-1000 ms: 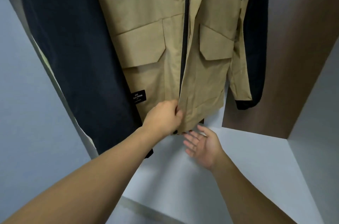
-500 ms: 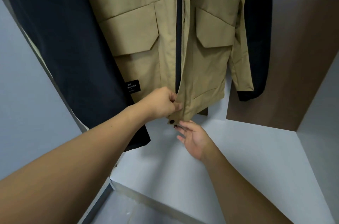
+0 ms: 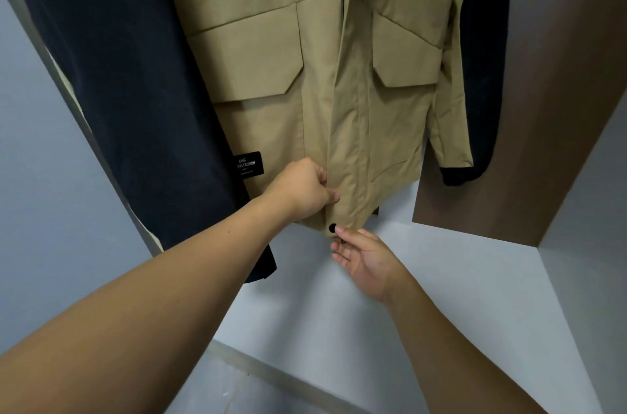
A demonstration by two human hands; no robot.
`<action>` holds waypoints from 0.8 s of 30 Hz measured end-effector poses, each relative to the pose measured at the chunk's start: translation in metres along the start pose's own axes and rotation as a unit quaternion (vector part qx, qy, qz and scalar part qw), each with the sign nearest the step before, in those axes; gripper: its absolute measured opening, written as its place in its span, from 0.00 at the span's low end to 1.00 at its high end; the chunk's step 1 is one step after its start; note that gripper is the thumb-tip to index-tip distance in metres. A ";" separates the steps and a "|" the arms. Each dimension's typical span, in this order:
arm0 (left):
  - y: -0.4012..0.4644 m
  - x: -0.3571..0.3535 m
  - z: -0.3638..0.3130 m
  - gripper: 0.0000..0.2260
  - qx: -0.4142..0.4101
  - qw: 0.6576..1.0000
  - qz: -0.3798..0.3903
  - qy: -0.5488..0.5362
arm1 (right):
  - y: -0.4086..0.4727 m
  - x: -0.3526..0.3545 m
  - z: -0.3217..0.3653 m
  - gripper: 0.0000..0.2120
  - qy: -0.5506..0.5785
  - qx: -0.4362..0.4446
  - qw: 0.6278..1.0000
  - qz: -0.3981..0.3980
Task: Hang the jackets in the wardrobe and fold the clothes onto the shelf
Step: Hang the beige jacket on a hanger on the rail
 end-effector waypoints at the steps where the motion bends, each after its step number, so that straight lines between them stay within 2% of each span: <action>1: 0.000 0.001 0.000 0.14 -0.002 1.000 -0.002 0.007 | 0.000 -0.002 -0.003 0.09 0.005 -0.005 1.000 0.003; 8: 0.001 0.012 -0.002 0.13 -0.012 0.995 -0.028 0.098 | 0.007 -0.007 -0.010 0.21 -0.023 0.018 0.999 -0.024; 10: 0.000 0.018 -0.004 0.16 -0.010 0.990 -0.050 0.129 | 0.009 -0.009 -0.007 0.19 -0.005 0.037 0.999 -0.030; 12: 0.002 0.020 -0.003 0.17 -0.007 0.991 -0.055 0.124 | 0.011 -0.010 -0.004 0.14 0.018 0.056 0.998 -0.033; 15: 0.003 0.020 0.001 0.12 -0.007 0.993 -0.055 0.108 | 0.012 -0.015 -0.002 0.03 0.050 0.064 0.996 -0.023; 17: 0.004 0.021 0.004 0.11 -0.007 0.993 -0.057 0.098 | 0.011 -0.020 -0.002 0.04 0.061 0.057 0.996 -0.005; 21: 0.006 0.020 0.008 0.12 -0.009 0.997 -0.044 0.070 | 0.009 -0.025 -0.005 0.11 0.070 0.049 0.996 0.015; 24: 0.006 0.019 0.008 0.12 -0.012 0.997 -0.040 0.060 | 0.008 -0.024 -0.005 0.11 0.065 0.050 0.997 0.010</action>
Point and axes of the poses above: each hand's wrist, its own y-axis towards the middle knuckle, its own x-axis out of the back of the hand, z = x × y, the point moved 9 cm from there along y, towards the middle knuckle, and after that the axes turned 2 degrees about x, right-handed, at the moved point
